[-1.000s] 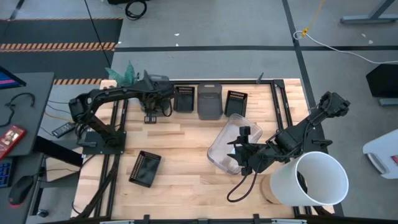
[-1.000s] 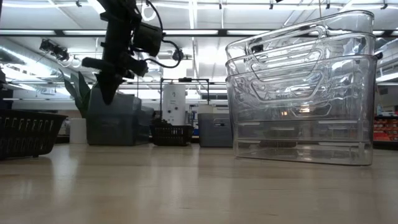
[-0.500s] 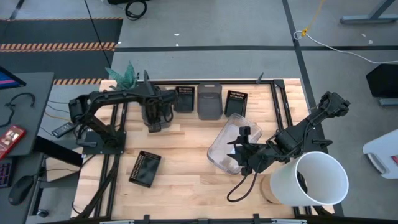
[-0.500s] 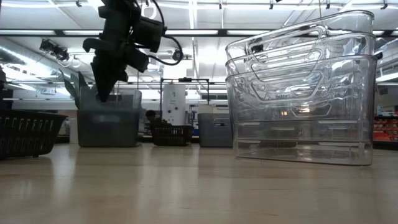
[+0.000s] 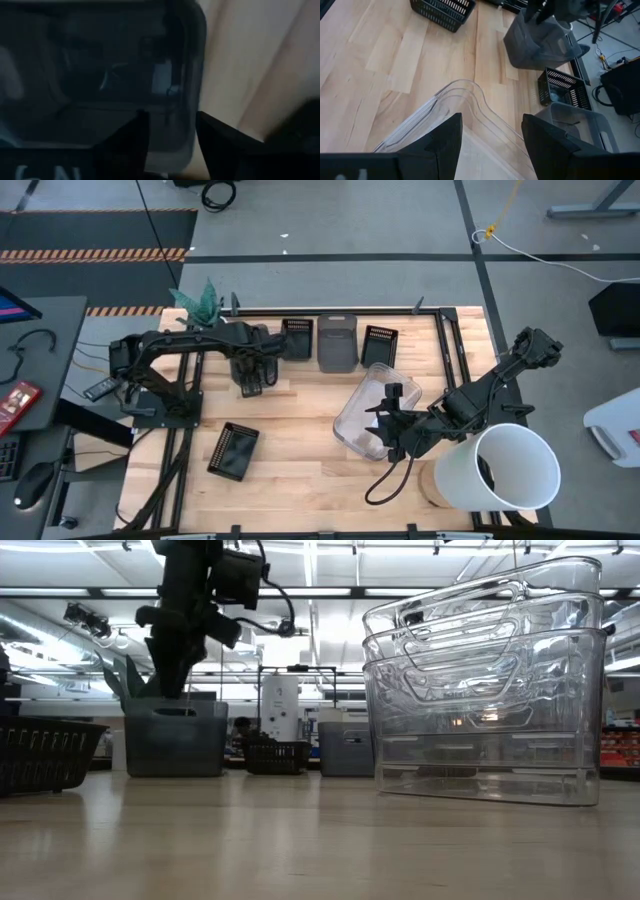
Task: Stack baskets by color
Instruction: Stack the bottom gray bin on the top left gray bin, then stack the right gray bin on the left stacked gray bins
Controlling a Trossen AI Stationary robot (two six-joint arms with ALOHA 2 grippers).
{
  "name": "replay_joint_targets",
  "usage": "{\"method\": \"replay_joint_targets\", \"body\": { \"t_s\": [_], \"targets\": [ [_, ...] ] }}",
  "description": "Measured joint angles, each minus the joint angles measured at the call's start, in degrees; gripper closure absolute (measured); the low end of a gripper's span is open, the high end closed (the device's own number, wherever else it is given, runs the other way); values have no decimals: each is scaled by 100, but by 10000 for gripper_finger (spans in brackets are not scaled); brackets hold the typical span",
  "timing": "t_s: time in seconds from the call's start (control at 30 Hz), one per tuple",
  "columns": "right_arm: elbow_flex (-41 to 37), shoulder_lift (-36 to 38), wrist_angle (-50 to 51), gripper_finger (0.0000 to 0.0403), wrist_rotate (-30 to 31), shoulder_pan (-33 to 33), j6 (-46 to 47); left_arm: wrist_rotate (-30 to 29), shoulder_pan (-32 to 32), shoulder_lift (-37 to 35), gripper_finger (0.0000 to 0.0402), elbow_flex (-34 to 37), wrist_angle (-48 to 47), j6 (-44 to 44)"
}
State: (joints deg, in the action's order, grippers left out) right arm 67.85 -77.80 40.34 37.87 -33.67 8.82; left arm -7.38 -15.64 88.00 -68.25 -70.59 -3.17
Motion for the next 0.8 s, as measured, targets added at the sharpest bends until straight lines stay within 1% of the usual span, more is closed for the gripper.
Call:
{"method": "replay_joint_targets", "body": {
  "t_s": [0.1, 0.2, 0.27, 0.4, 0.47, 0.53, 0.57, 0.63, 0.73, 0.8],
  "targets": [
    [0, 0, -3, 192, 0, 0, -32, -155, 69, -251, 226, 0, 511, 69],
    [-2, 0, -75, 192, 0, 0, -135, -168, 169, -611, 231, -2, 1234, -81],
    [0, 0, -250, 192, 8, 19, -212, -164, 260, -800, 239, -2, 1695, -72],
    [-2, 0, -841, 192, 122, 202, -437, -142, 420, -1051, 251, -6, 2466, 298],
    [-2, -15, -1220, 193, 157, 418, -580, -144, 508, -1060, 256, -7, 2663, 394],
    [-2, -45, -1604, 195, 142, 701, -862, -163, 617, -1049, 259, -7, 2812, 294],
    [-2, -46, -1714, 196, 73, 873, -970, -163, 679, -1044, 259, 1, 2888, 227],
    [37, -46, -1868, 200, -301, 1286, -1032, -164, 808, -1044, 260, 149, 3190, 112],
    [59, -46, -1854, 207, -778, 1853, -1008, -162, 987, -1077, 260, 620, 3996, -84],
    [59, -46, -1856, 212, -809, 2091, -1008, -206, 1049, -1119, 260, 957, 4686, -309]
  ]
}}
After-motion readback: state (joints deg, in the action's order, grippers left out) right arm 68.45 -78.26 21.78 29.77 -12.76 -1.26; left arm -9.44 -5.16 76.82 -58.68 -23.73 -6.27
